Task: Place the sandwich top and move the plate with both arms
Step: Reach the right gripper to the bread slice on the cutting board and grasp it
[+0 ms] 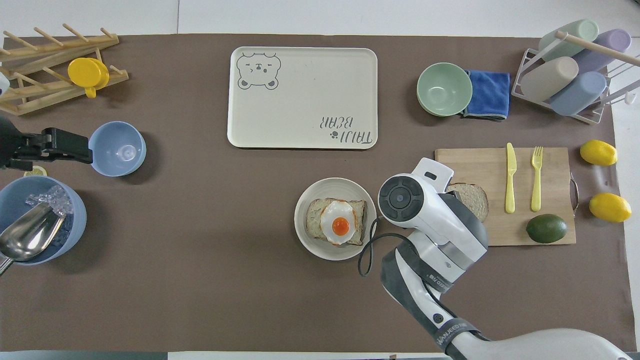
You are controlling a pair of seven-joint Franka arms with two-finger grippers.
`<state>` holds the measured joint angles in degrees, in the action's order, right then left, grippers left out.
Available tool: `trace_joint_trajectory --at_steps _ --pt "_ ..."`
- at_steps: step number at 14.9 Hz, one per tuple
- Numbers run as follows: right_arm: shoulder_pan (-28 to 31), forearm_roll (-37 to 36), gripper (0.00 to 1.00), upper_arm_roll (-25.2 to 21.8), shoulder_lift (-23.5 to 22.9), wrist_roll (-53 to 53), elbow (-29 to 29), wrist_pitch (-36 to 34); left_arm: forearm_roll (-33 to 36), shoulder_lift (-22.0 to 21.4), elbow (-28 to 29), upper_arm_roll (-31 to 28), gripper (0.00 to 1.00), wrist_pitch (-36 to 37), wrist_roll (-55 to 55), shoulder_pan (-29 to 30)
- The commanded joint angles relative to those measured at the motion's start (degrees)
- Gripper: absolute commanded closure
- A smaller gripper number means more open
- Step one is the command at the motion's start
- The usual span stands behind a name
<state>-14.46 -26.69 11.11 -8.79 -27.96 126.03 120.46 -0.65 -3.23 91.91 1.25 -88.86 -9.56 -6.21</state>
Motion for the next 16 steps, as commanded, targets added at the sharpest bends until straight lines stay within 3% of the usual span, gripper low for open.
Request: trace_joint_trajectory --at_steps 1,3,10,12,14,16 --pt "0.9 -3.2 0.01 0.2 1.8 -1.7 4.0 3.8 0.5 -1.3 1.4 0.2 0.00 -0.5 0.5 0.6" --pt "1.6 -4.9 0.01 0.1 2.1 -2.4 5.7 6.0 0.5 -1.3 1.4 0.2 0.00 -0.5 0.4 0.7" --pt "2.3 -7.2 0.25 0.1 2.3 -2.4 5.8 5.0 0.5 -1.3 1.3 0.2 0.00 -0.6 0.2 0.6" --pt "2.3 -7.2 0.40 0.1 2.5 -2.4 5.8 4.7 0.5 -1.3 1.3 0.2 0.00 -0.7 0.2 0.6" --pt "2.3 -7.2 0.62 0.1 2.4 -2.3 5.8 4.7 0.5 -1.3 1.3 0.2 0.00 -0.7 0.3 0.6" --pt "2.2 -7.2 0.75 0.1 2.5 -2.3 5.9 4.6 0.5 -1.3 1.3 0.2 0.00 -0.7 0.3 0.6"
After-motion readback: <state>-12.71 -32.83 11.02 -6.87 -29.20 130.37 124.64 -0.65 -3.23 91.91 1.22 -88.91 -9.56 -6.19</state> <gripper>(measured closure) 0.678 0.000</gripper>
